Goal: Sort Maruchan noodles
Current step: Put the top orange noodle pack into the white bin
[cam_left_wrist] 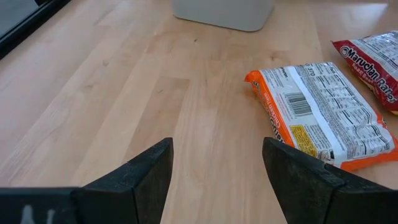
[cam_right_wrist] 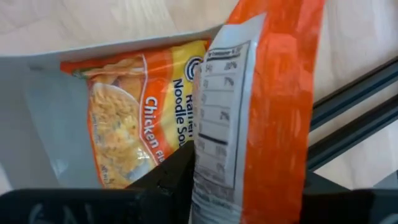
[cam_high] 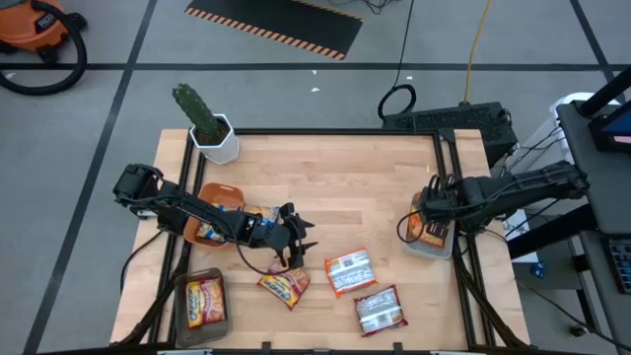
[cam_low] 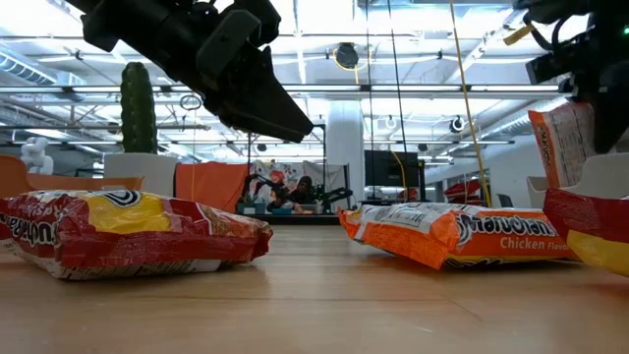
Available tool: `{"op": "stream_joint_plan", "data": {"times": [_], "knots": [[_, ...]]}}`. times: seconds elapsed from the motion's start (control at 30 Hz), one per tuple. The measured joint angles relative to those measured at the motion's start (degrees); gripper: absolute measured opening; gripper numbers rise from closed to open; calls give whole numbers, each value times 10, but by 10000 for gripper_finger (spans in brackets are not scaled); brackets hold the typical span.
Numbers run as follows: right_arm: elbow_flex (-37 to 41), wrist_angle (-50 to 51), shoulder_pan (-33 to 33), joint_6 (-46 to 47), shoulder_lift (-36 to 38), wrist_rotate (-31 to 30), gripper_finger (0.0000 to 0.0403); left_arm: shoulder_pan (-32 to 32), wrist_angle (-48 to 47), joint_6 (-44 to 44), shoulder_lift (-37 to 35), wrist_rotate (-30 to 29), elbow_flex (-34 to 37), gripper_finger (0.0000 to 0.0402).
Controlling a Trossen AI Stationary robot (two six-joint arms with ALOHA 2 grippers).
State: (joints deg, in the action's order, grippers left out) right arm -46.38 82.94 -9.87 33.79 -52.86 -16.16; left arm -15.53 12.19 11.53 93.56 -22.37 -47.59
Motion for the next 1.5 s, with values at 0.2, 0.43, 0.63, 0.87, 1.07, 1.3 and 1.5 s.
{"op": "stream_joint_plan", "data": {"times": [0.2,0.43,0.63,0.87,1.07,1.3,1.5], "knots": [[7,-9,0,29,0,43,157,0,0,10,0,0,0,253],[6,-24,-5,49,0,95,166,0,1,38,0,33,0,253],[3,-26,-24,80,0,147,165,-5,1,56,0,53,0,253],[3,-26,-51,137,0,161,169,-15,1,55,0,74,0,253],[1,-27,-57,176,1,133,177,-19,1,56,0,74,0,253],[0,-49,-57,196,1,120,179,-19,1,56,0,74,0,253],[0,-62,-56,196,1,135,219,-19,1,66,0,74,0,253]]}}
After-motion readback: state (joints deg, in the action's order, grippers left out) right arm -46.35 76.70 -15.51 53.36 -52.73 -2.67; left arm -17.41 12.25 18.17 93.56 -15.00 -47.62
